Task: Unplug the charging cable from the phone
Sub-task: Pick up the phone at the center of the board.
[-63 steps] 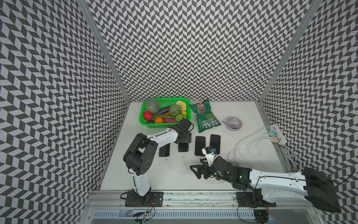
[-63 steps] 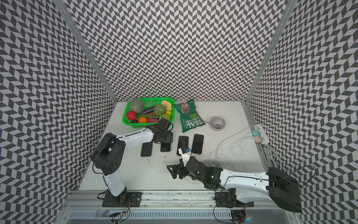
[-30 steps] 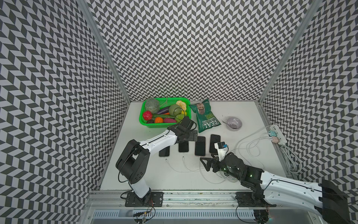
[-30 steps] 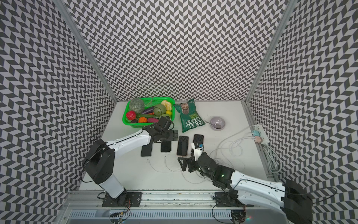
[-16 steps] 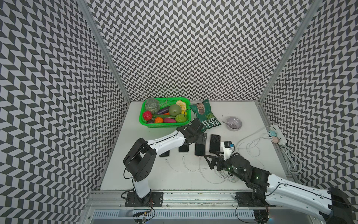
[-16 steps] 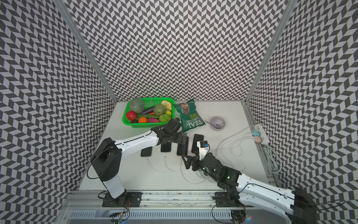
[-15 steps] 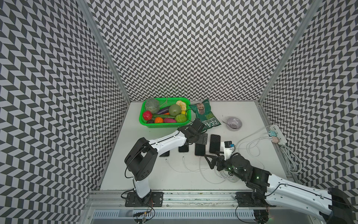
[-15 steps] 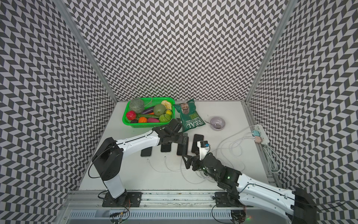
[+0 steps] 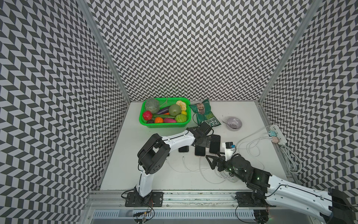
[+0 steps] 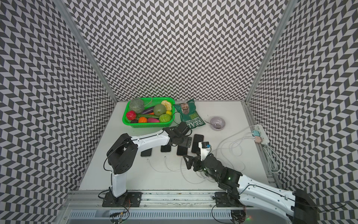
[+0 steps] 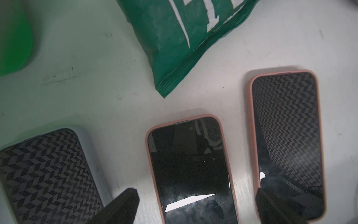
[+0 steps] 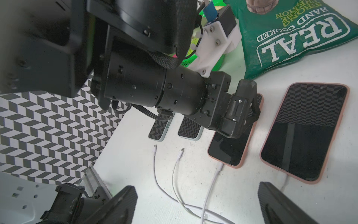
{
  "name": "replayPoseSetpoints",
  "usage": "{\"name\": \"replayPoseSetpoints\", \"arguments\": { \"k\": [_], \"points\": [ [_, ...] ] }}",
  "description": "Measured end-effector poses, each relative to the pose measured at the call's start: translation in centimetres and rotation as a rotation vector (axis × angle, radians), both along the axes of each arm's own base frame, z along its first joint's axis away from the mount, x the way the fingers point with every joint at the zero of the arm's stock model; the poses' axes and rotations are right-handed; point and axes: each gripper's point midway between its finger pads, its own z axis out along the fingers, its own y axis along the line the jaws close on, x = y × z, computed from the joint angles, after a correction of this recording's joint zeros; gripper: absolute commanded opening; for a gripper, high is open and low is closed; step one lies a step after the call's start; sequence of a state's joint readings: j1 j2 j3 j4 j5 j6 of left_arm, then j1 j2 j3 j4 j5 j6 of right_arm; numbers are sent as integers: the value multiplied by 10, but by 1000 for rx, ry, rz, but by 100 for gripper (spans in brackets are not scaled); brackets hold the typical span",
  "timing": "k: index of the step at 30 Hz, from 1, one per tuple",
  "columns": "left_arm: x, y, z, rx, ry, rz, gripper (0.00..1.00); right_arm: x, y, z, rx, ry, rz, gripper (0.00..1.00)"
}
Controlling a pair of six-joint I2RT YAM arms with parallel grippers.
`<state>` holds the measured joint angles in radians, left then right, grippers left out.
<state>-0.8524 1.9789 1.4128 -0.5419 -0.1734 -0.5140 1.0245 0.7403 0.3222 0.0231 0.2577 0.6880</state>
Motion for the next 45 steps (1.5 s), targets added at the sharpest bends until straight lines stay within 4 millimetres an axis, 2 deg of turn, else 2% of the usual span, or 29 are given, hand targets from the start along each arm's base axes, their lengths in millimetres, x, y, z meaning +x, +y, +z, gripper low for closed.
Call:
{"name": "replayPoseSetpoints", "arguments": {
  "k": [17,24,30,34,37,40,45],
  "points": [
    [3,0,-30,70,26,6,99,2,-1,-10,-16,16,-7,100],
    [5,2,-32,85,14,12,95,5,-2,-11,-16,18,-16,100],
    [6,2,-32,82,10,15,88,7,-4,-11,-15,19,-25,100],
    [6,2,-32,80,10,17,78,8,-6,-10,-11,17,-28,100],
    [7,1,-32,77,8,19,67,9,-6,-7,-4,13,-29,100],
    [7,1,-32,76,7,20,53,9,-7,-8,-6,15,-29,100],
    [7,1,-32,73,5,20,22,9,-9,-11,-18,23,-30,100]
  ]
}}
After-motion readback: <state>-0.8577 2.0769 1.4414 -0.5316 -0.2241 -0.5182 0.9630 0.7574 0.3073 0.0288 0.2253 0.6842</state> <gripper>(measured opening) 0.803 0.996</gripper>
